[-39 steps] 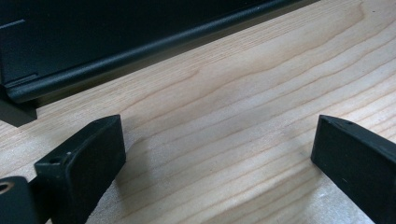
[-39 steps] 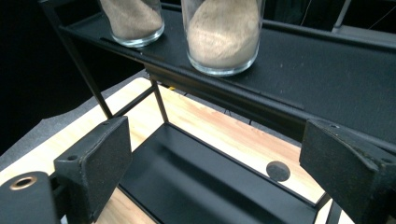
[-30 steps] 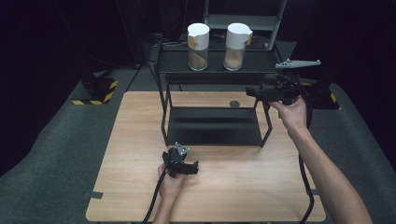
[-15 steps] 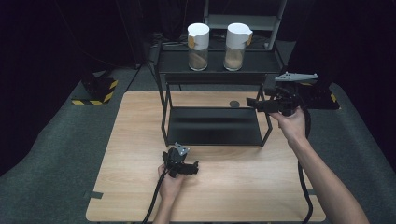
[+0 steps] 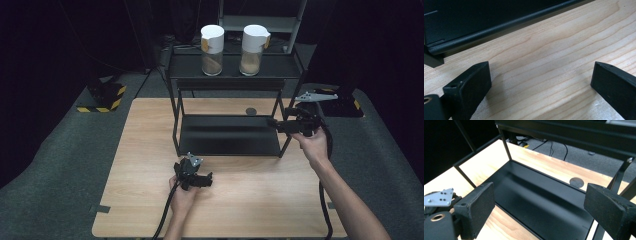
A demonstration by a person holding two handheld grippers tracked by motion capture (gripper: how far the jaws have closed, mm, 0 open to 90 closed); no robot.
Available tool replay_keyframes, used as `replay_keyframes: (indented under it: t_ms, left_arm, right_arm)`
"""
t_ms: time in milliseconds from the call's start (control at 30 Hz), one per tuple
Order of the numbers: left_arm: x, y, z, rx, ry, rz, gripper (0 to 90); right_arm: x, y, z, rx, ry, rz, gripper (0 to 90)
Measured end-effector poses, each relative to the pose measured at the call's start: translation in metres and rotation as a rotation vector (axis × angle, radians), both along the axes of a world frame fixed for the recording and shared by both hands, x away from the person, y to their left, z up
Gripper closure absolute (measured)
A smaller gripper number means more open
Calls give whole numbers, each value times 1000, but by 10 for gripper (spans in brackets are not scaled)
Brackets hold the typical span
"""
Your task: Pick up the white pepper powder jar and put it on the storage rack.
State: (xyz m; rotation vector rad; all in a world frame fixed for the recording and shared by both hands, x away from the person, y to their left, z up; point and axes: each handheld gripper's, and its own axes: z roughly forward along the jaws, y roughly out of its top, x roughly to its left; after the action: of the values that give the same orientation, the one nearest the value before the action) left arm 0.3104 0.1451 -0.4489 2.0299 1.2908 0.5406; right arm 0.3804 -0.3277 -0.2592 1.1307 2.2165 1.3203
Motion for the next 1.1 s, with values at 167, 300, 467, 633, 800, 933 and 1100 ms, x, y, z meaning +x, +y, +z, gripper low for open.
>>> replay_keyframes:
  t_ms: [167, 300, 467, 633, 800, 933, 1100]
  left_arm:
    - [0, 0, 0, 0, 0, 0, 30]
    - [0, 0, 0, 0, 0, 0, 30]
    - [0, 0, 0, 0, 0, 0, 30]
    - [0, 0, 0, 0, 0, 0, 30]
    - [0, 0, 0, 0, 0, -1, 30]
    - [0, 0, 0, 0, 0, -1, 30]
    - [0, 0, 0, 1, 0, 0, 30]
  right_arm:
    - [-1, -4, -12, -2, 13, 0, 95]
    - [-4, -6, -21, 1, 18, -2, 96]
    - [-7, -10, -35, 9, 29, -4, 96]
    - [-11, -10, -47, 5, 36, -8, 97]
    - [-14, -6, -56, -14, 34, -5, 97]
    - [-17, -5, -65, -13, 40, -10, 97]
    - [-19, -5, -78, 4, 41, -8, 97]
